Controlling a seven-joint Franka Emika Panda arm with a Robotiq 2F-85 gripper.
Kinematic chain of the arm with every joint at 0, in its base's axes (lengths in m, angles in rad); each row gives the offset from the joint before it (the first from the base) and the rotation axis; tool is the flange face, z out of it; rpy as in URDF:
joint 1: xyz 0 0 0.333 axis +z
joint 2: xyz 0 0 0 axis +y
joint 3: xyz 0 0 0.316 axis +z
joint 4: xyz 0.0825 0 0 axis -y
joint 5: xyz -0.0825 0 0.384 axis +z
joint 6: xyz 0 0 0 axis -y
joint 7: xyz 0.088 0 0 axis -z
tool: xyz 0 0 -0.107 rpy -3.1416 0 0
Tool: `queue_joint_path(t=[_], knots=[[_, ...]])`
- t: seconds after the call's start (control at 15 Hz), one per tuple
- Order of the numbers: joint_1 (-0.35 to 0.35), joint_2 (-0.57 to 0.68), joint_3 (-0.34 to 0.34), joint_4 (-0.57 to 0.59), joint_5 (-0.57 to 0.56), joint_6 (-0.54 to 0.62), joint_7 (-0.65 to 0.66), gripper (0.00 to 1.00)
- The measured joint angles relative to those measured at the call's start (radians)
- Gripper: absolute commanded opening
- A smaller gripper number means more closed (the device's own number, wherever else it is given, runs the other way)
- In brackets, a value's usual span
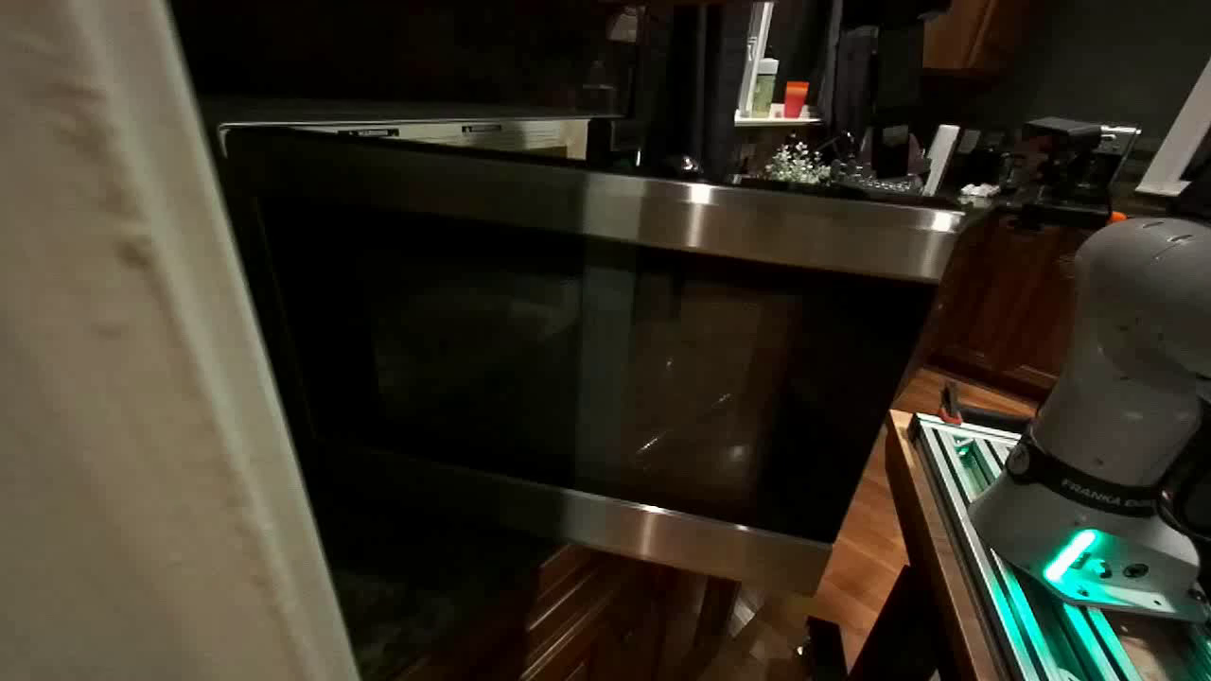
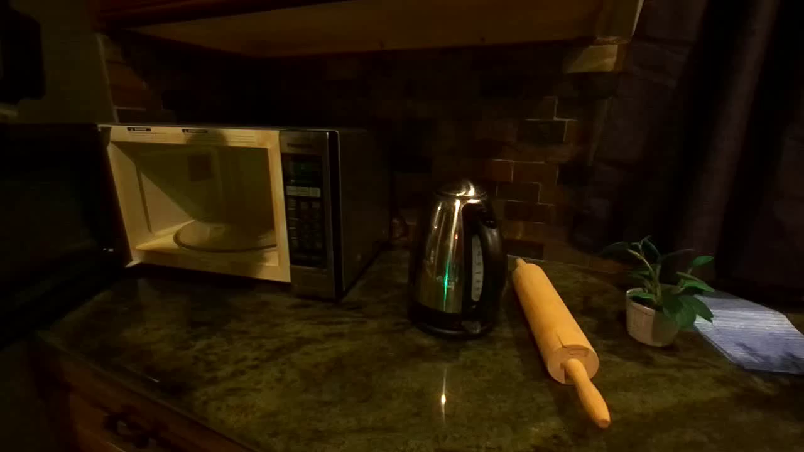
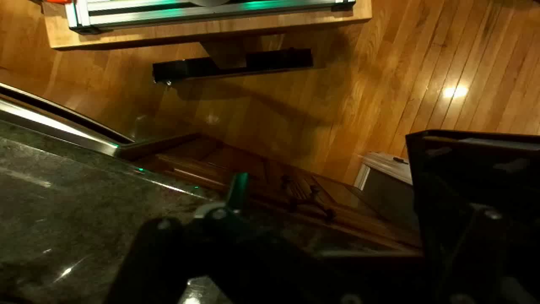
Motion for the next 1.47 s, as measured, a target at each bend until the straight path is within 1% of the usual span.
queue_joint_path(t=[0.33,0.53,0.67,0.8,0.87,0.93,1.0,1.07,1.27,1.47], knots=[[0.0,0.0,0.0,0.0,0.0,0.0,0.0,1.0],[-0.014,-0.002,-0.002,0.0,-0.02,0.056,-0.004,1.0],[-0.034,-0.007,-0.022,-0.001,-0.034,0.086,-0.018,1.0],[-0.06,-0.019,-0.058,-0.01,-0.062,0.124,-0.046,1.0],[-0.076,-0.03,-0.077,-0.023,-0.084,0.17,-0.058,0.75],[-0.093,-0.042,-0.096,-0.04,-0.102,0.229,-0.072,0.73],[-0.111,-0.055,-0.117,-0.059,-0.119,0.293,-0.083,0.66],[-0.129,-0.065,-0.136,-0.077,-0.13,0.358,-0.093,0.56],[-0.187,-0.075,-0.185,-0.131,-0.181,0.591,-0.113,0.34],[-0.243,-0.061,-0.194,-0.193,-0.22,0.85,-0.103,0.11]])
